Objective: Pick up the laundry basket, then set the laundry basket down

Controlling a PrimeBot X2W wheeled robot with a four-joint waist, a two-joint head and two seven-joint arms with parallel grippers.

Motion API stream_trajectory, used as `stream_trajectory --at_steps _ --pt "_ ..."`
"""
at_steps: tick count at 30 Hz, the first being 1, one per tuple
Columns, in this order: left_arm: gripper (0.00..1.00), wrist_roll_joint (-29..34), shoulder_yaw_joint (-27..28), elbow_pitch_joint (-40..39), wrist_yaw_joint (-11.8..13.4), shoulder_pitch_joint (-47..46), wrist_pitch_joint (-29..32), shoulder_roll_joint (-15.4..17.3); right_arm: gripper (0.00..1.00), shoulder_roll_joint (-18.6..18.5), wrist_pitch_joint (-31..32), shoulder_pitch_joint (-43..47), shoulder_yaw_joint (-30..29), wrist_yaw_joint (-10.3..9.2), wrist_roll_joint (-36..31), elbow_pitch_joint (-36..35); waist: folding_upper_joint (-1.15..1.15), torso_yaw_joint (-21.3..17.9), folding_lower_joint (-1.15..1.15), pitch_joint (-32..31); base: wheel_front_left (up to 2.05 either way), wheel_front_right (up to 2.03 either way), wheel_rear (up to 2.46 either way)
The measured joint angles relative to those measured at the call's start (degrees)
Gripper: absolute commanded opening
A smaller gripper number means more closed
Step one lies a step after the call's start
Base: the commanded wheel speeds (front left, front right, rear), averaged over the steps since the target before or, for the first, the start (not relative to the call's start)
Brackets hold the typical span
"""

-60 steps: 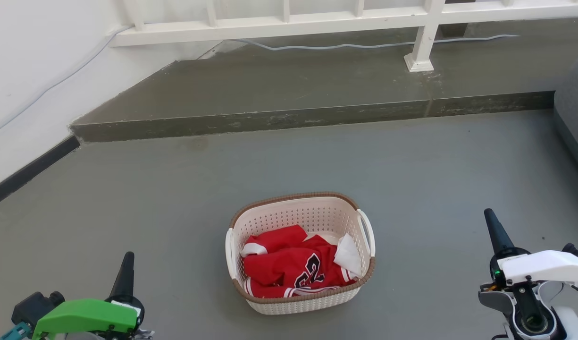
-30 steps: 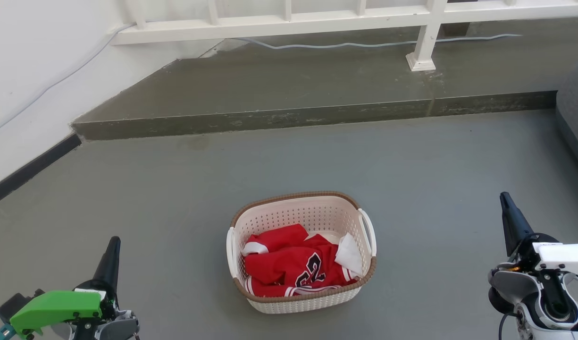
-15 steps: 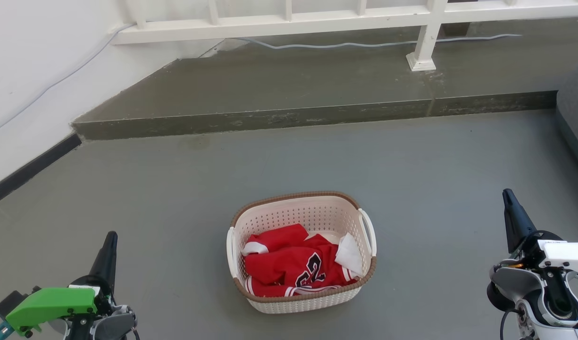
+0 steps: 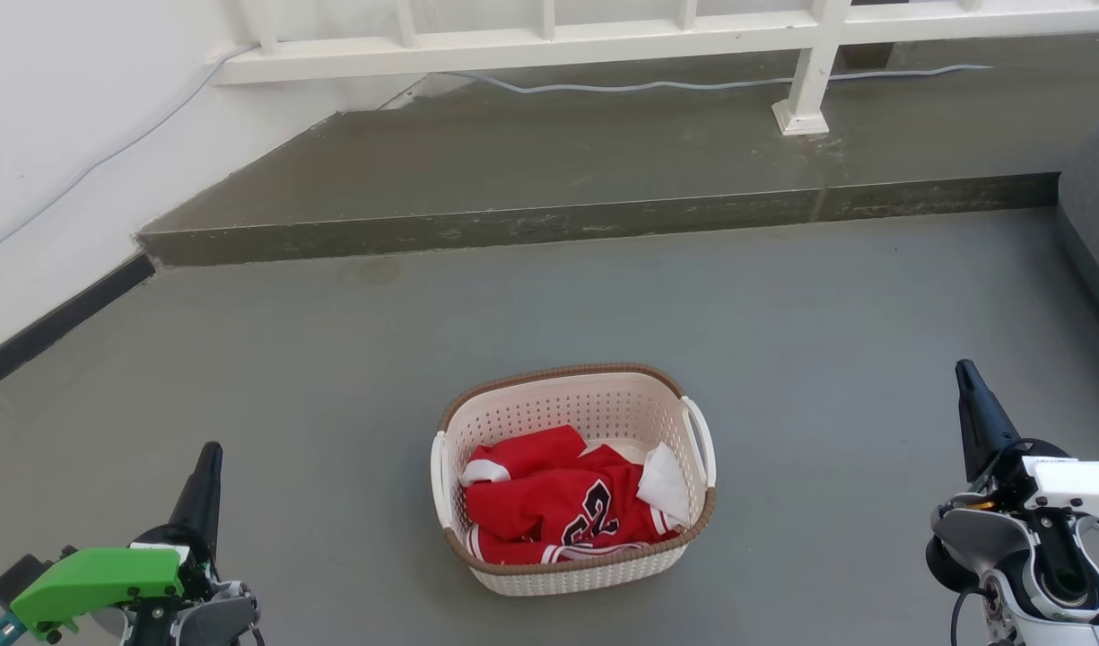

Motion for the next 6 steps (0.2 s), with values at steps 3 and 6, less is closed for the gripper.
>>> stream_trajectory --at_steps 3,6 --pt "0.00 0.00 0.02 0.04 -0.01 -0.01 0.00 0.00 0.00 0.00 0.00 0.00 0.00 0.00 0.00 0.03 0.00 0.00 0.00 0.00 0.00 0.00 0.00" --pt "0.00 0.00 0.02 0.07 -0.01 -0.01 0.00 0.00 0.00 0.00 0.00 0.00 -0.01 0.00 0.00 0.07 0.00 0.00 0.00 0.00 0.00 0.00 0.00"
